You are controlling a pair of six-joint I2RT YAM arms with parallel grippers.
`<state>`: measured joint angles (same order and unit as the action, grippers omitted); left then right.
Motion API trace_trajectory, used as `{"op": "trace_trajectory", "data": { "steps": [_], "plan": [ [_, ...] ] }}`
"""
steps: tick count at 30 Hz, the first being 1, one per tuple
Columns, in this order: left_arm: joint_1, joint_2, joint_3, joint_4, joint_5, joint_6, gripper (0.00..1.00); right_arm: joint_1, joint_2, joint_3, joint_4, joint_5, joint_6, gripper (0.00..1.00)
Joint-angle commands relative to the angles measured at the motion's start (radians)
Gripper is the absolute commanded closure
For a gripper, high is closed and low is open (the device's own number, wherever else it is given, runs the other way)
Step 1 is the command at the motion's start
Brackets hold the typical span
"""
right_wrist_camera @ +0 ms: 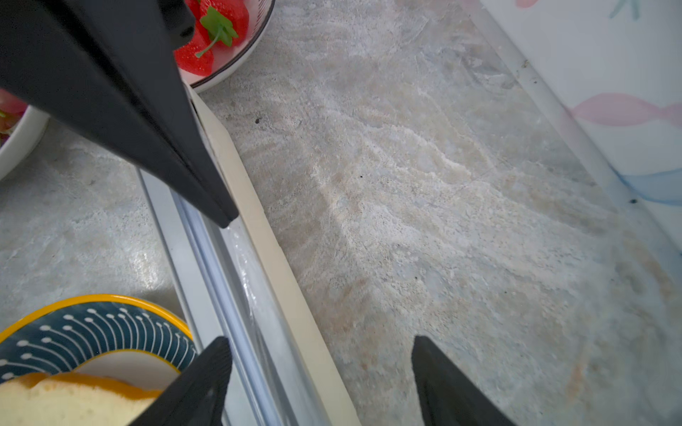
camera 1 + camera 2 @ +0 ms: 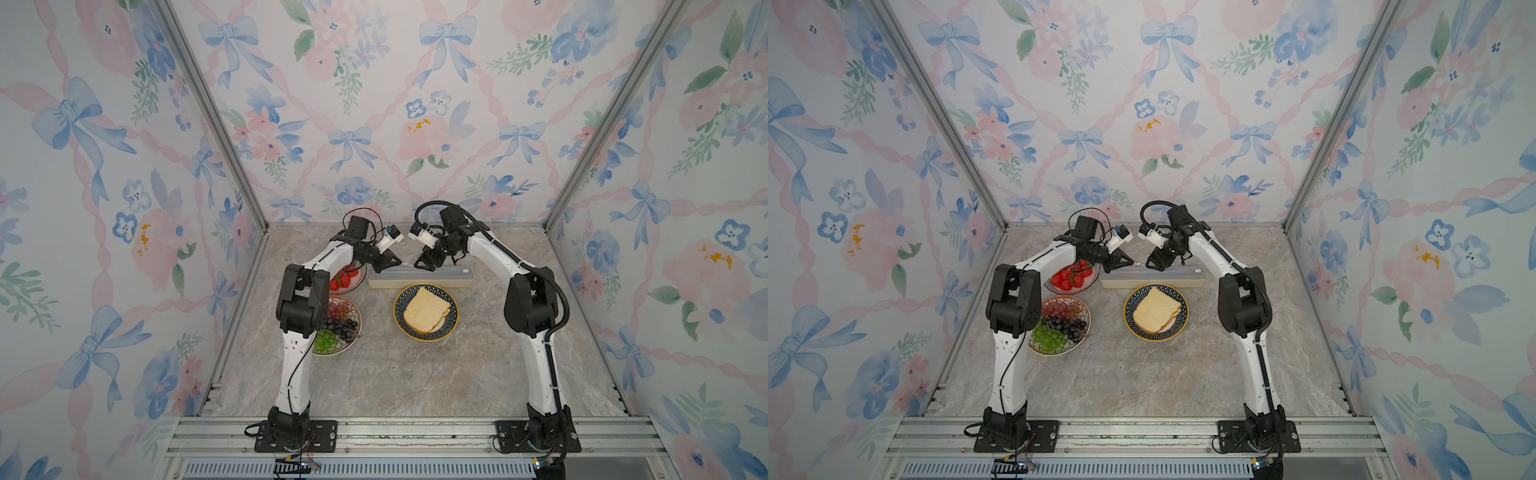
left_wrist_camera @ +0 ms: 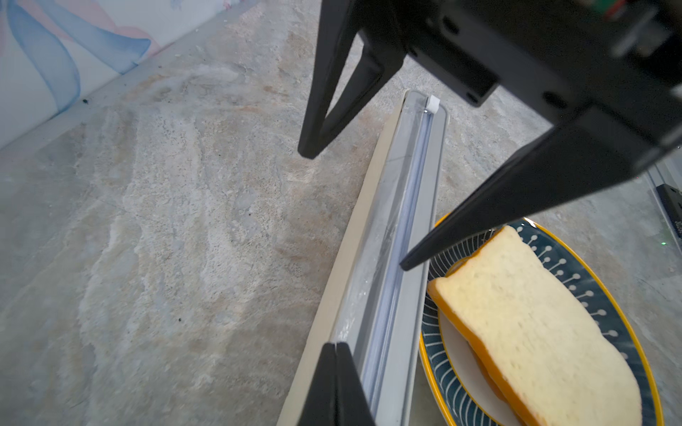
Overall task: Wrap the plate with plastic wrap
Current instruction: Pull the plastic wrap from the plastic wrap cutting box.
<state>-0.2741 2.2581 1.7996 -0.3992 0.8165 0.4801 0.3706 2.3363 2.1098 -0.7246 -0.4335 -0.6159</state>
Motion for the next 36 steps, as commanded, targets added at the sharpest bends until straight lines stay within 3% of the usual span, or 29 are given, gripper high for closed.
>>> {"op": "trace_trajectory", "data": {
  "steps": [1,5,16,36],
  "plan": [
    [0.003,-0.055,0.019,-0.011,0.046,0.024,1.00,0.010,0.033,0.049,-0.053,-0.022,0.010,0.25],
    [0.004,-0.054,0.021,-0.011,0.037,0.022,1.00,0.018,0.050,0.054,-0.064,-0.012,0.000,0.27],
    [0.000,-0.053,0.023,-0.011,0.023,0.019,1.00,0.011,0.128,0.164,-0.184,0.043,-0.003,0.51],
    [-0.005,-0.048,0.032,-0.010,-0.008,0.017,1.00,-0.093,0.123,0.088,-0.386,0.054,-0.090,0.59]
  ]
}}
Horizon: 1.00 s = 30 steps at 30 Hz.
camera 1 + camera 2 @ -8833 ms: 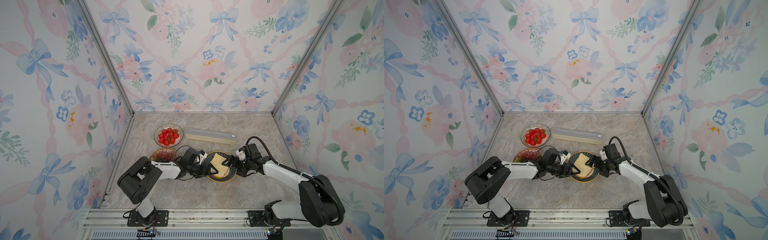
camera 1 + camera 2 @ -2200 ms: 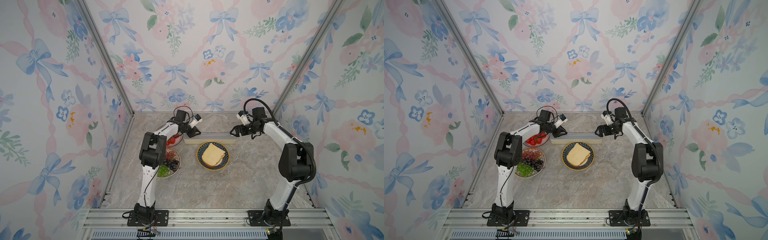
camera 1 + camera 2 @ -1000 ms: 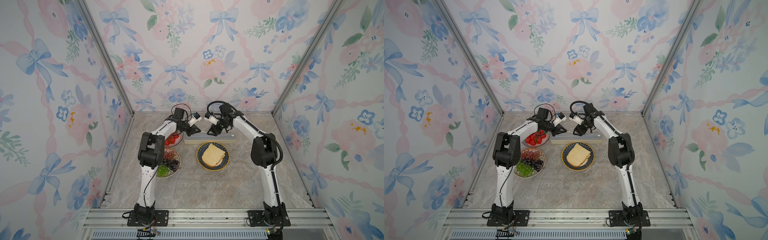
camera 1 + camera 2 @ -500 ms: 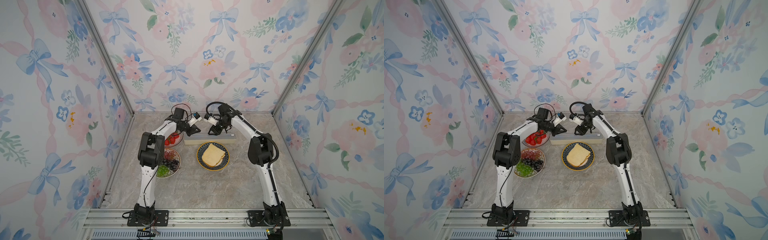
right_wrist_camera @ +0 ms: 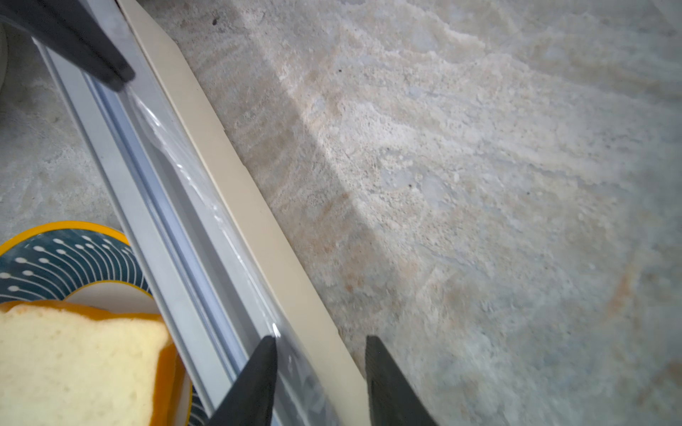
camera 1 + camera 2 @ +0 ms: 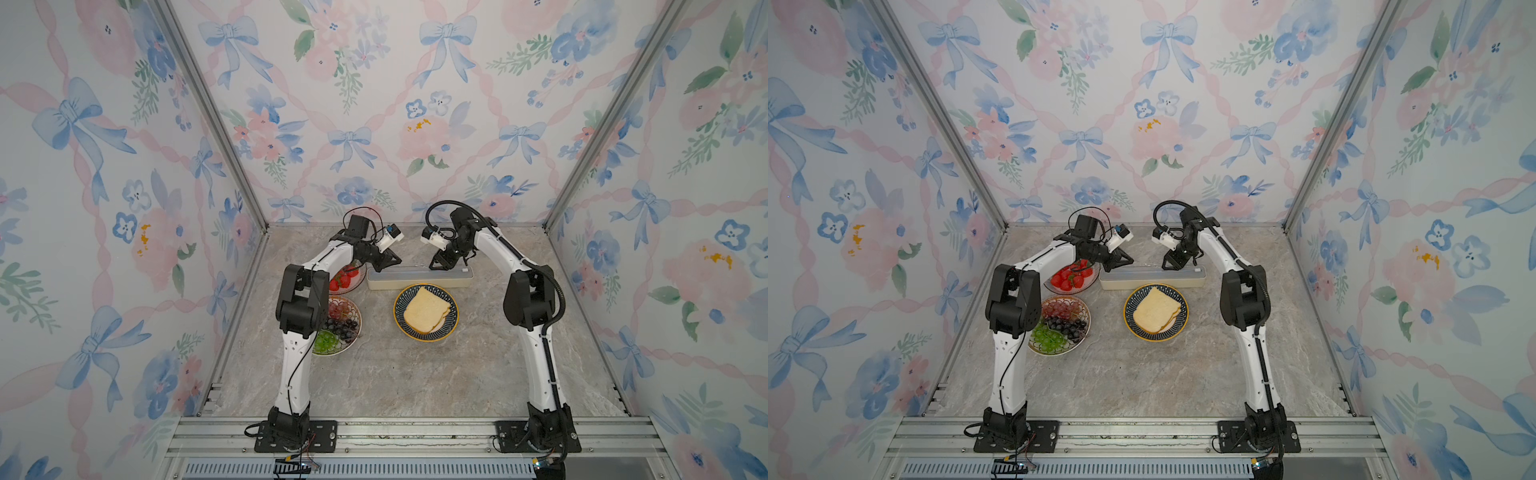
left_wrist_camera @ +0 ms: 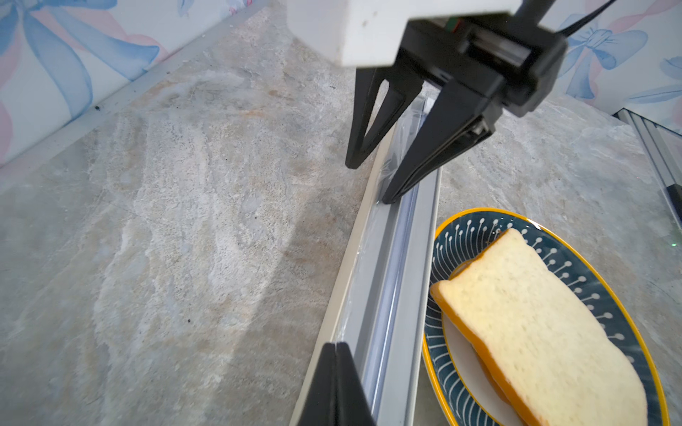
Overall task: Wrap the plate with plastic wrap
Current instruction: Pull the plastic wrap from the plastic wrap cutting box.
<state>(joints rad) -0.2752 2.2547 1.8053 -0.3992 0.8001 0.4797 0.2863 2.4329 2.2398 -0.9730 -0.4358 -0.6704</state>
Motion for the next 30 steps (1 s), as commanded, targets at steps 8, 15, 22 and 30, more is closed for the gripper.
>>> {"op": "trace_trajectory", "data": {
  "steps": [8,15,22,30],
  "plan": [
    [-0.005,-0.052,0.030,-0.010,0.007,0.018,1.00,-0.011,0.023,-0.009,-0.193,0.021,-0.050,1.00],
    [-0.008,-0.095,0.018,-0.011,0.010,0.013,1.00,-0.013,-0.151,-0.116,-0.038,0.058,-0.014,1.00],
    [-0.015,-0.148,0.003,-0.011,-0.002,-0.006,1.00,-0.010,-0.273,-0.210,0.059,0.090,-0.004,1.00],
    [-0.033,-0.214,-0.003,-0.010,-0.040,-0.015,1.00,-0.004,-0.368,-0.232,0.103,0.124,0.025,1.00]
  ]
}}
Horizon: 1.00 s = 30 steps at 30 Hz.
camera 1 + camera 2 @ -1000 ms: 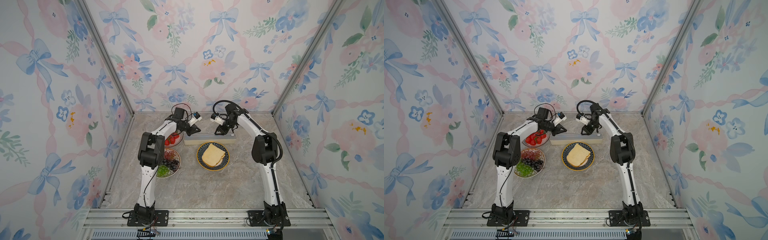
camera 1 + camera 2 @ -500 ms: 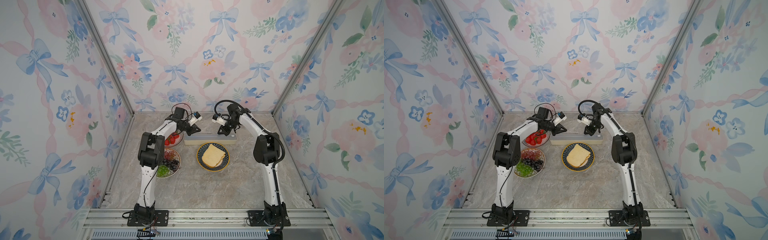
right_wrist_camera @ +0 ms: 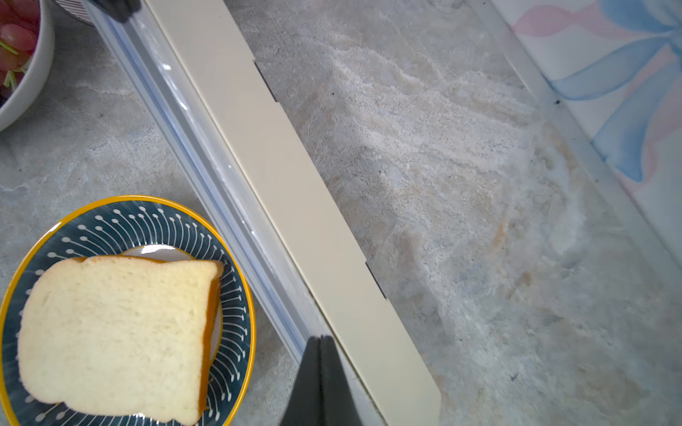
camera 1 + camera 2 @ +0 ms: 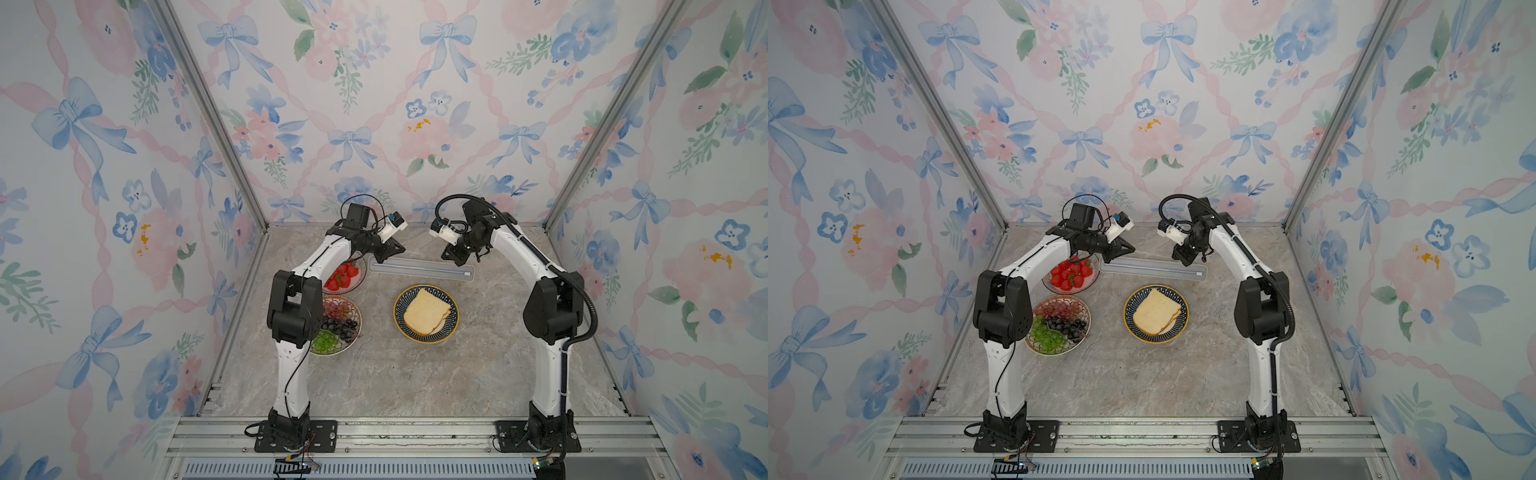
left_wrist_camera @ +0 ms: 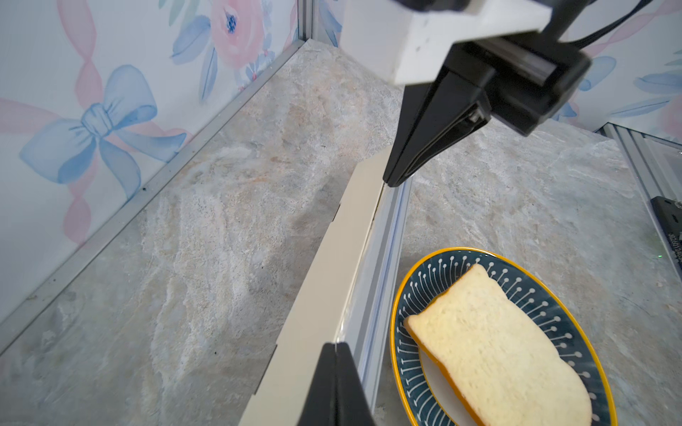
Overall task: Wrap the plate with plastic wrap
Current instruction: Pull the plastic wrap from the plastic wrap cutting box.
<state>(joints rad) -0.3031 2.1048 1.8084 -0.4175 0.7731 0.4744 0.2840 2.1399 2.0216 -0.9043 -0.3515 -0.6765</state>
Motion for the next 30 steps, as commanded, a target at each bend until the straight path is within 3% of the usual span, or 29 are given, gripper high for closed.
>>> {"op": "trace_trajectory", "data": {
  "steps": [1,30],
  "plan": [
    [-0.006,-0.070,-0.005,0.008,-0.016,-0.011,1.00,-0.003,-0.086,-0.015,0.041,0.042,0.036,1.00],
    [-0.039,-0.094,0.151,0.009,-0.143,-0.078,1.00,0.003,-0.206,0.038,0.105,0.169,0.036,1.00]
  ]
}}
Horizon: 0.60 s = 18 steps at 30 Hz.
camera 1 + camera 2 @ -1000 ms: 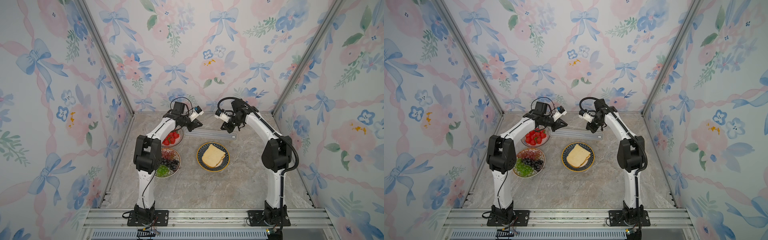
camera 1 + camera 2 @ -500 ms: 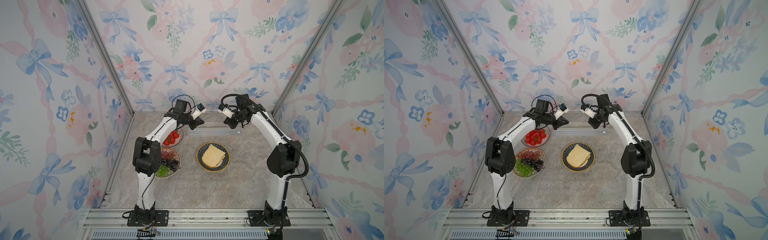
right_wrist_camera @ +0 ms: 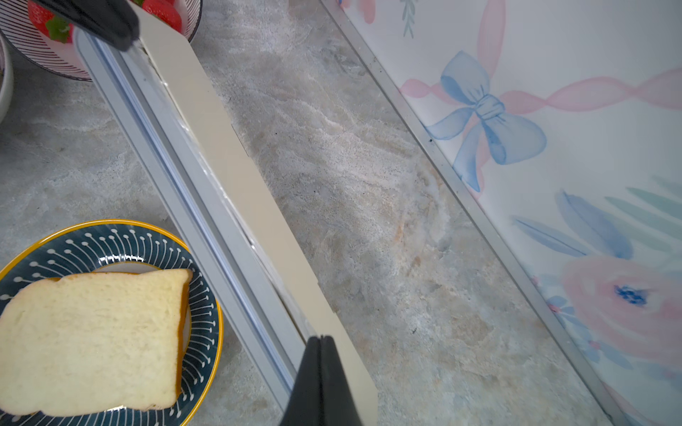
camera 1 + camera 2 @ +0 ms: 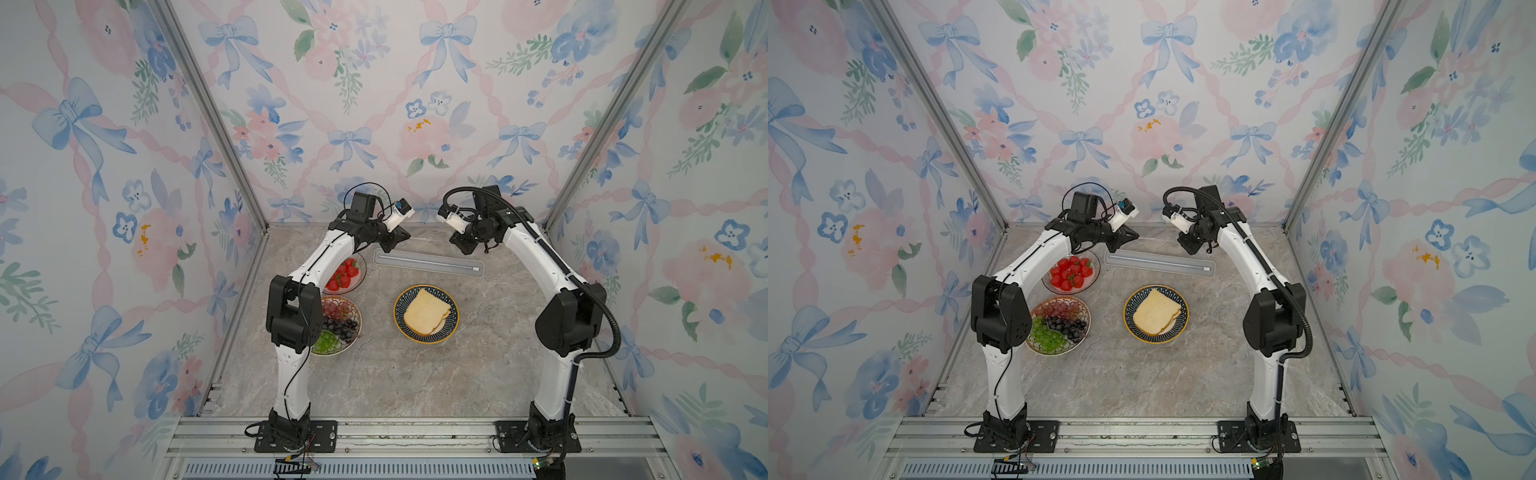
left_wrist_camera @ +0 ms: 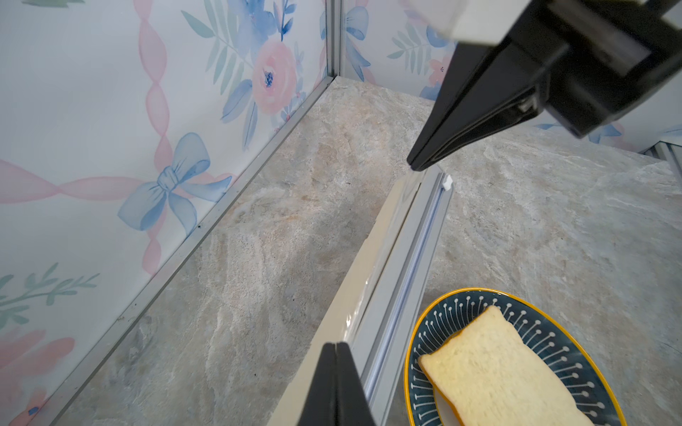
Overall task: Wrap the plate with plastic wrap
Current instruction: Pull the plastic wrap from the plastic wrap cutting box.
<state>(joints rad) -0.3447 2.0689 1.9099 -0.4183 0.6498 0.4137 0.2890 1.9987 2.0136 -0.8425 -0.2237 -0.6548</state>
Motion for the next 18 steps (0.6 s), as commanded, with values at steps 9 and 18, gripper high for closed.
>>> {"op": "trace_trajectory", "data": {
  "steps": [9,18],
  "plan": [
    [-0.008,-0.045,0.115,0.010,-0.064,-0.048,1.00,0.004,-0.073,0.091,0.040,0.078,0.003,1.00],
    [-0.013,-0.064,0.145,0.010,-0.082,-0.058,1.00,0.021,-0.078,0.163,0.030,0.130,-0.008,1.00]
  ]
}}
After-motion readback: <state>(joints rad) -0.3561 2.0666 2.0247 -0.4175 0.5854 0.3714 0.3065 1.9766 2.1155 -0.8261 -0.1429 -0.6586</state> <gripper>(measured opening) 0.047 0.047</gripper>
